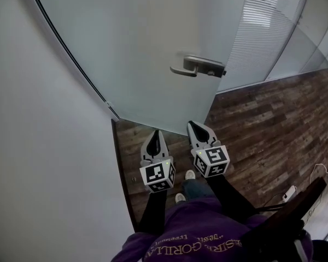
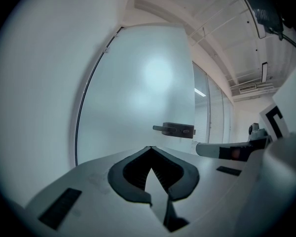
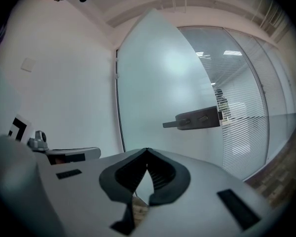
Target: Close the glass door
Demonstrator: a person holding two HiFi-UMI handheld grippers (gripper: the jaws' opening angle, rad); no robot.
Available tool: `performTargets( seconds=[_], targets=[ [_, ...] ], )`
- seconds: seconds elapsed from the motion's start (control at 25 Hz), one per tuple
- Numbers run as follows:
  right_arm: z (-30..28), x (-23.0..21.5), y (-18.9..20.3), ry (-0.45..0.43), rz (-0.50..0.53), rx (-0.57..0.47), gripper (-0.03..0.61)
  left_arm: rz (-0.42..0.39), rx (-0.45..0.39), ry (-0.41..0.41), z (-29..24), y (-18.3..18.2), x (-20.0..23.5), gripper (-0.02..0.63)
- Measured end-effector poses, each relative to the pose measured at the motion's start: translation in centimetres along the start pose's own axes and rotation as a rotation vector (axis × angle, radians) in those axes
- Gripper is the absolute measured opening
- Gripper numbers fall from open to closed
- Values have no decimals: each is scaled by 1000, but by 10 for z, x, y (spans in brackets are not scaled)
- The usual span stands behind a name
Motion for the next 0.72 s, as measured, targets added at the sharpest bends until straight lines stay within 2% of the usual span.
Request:
performTargets(
  seconds=[0.32,0.72],
  targets=[
    [-46,-44,-15,13,3,3,-9,-7,-3,-1,-65,-10,6,0],
    [-83,-89,-25,36,-15,18,-9,-10,11,56,-130,-13,-10,0]
  ],
)
Point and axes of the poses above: the fingertips, and each gripper's own axes: z backward along the fingers, x to its left, y out of its underside, the point moved 7 cm from there along z, backward along the fingers, and after that the axes turned 1 degree about y, right-handed, at the moved point
